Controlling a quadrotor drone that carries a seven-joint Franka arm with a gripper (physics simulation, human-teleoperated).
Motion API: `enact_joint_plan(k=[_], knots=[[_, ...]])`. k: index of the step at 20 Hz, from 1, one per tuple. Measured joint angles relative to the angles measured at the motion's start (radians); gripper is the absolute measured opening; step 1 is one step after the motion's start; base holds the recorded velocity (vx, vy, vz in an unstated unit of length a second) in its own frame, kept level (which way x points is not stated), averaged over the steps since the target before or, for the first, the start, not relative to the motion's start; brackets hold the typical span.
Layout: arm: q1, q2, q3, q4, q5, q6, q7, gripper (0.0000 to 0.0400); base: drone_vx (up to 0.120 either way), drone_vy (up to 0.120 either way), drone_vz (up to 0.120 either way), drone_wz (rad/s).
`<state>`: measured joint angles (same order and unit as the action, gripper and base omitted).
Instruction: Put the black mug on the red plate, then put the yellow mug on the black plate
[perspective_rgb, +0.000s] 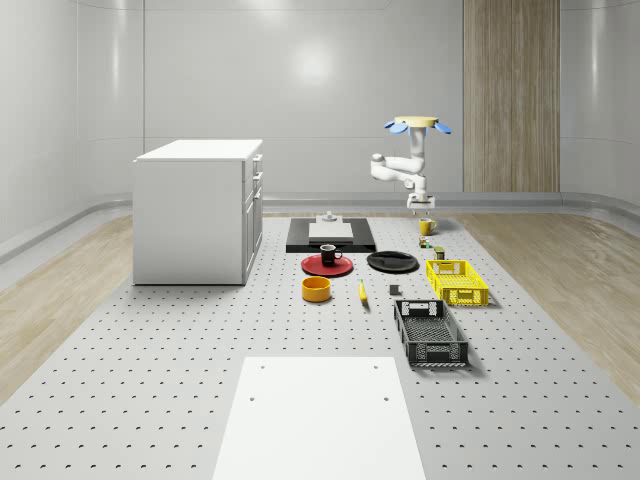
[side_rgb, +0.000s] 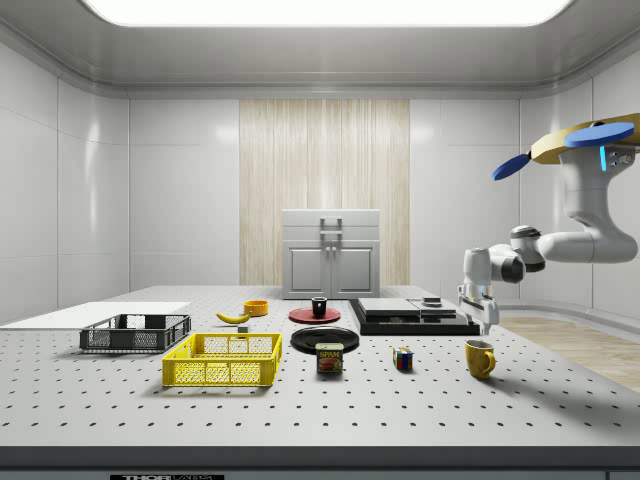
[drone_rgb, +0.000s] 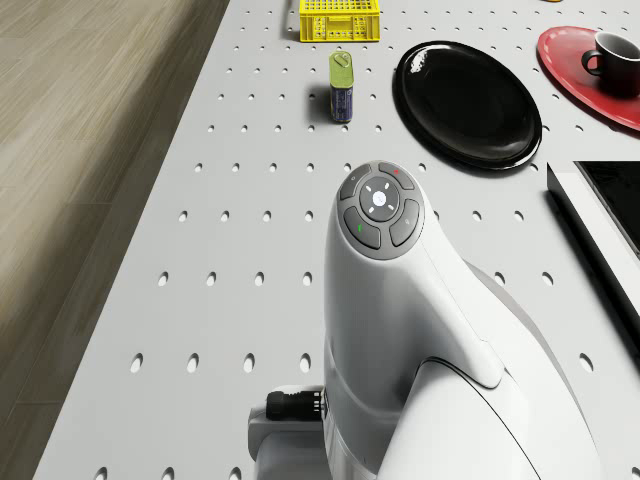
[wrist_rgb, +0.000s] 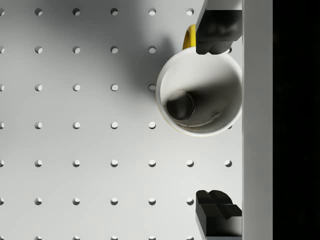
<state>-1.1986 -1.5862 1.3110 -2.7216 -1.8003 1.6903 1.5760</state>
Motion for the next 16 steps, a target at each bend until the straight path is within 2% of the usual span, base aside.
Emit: enact_joint_plan(k=[7, 16], knots=[[0.019, -0.002, -0.014, 0.009, -0.011, 0.009, -0.026, 0.0400, 0.000, 0.000, 0.000, 0.000], [-0.001, 0.007, -0.120, 0.049, -0.106, 0.056, -0.031, 0.0400, 0.000, 0.000, 0.000, 0.000]])
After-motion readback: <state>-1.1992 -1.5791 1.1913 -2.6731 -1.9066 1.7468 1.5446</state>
